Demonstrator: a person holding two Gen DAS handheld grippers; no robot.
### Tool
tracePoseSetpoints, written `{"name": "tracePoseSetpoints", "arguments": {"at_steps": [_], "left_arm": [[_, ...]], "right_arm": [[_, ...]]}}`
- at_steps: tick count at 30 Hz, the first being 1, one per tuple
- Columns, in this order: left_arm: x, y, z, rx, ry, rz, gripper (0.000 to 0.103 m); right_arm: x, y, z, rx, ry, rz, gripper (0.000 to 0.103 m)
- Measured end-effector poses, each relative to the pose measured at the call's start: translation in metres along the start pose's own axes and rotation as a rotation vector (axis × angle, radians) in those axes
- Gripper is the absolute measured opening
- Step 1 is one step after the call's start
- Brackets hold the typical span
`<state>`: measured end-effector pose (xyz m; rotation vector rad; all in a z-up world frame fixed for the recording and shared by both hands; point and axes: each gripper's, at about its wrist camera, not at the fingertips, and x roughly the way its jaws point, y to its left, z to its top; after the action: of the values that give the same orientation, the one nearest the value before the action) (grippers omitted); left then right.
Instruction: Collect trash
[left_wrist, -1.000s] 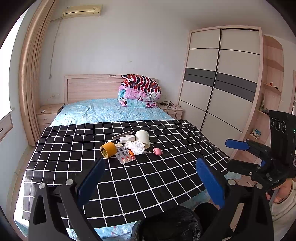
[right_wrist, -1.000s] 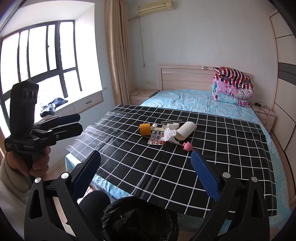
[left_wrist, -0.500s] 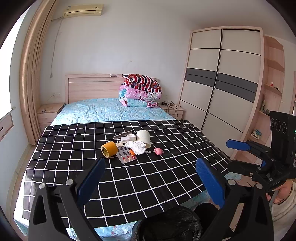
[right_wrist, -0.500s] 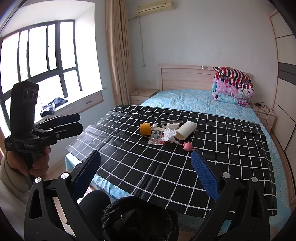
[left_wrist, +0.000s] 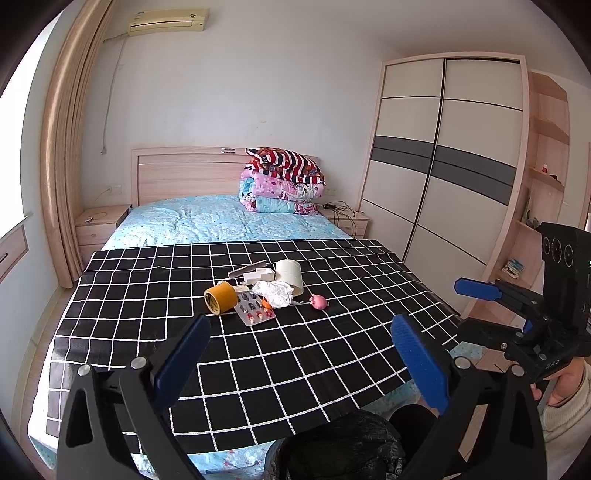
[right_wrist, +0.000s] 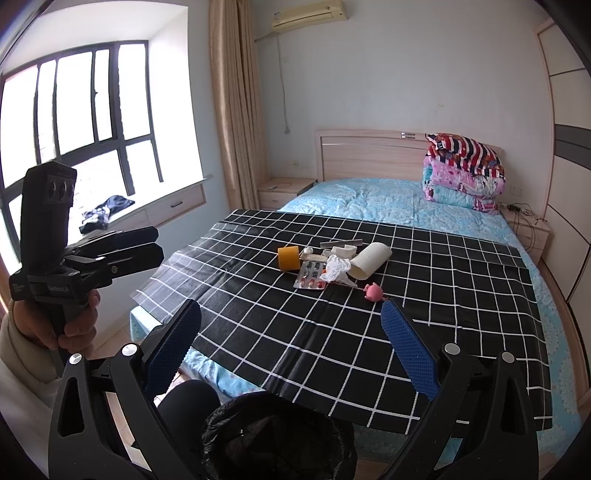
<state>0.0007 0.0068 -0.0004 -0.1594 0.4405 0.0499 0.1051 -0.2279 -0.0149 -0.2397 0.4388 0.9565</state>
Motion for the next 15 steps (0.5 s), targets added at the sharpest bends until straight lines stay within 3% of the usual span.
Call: {"name": "tracePoseSetpoints", "arguments": {"at_steps": [15], "left_arm": [[0.029,0.022,0.002,-0.022,0.046,0.029,0.095]], "right_arm": [[0.023,-0.015,0.006,-0.015,0.028,-0.027,0.099]]}}
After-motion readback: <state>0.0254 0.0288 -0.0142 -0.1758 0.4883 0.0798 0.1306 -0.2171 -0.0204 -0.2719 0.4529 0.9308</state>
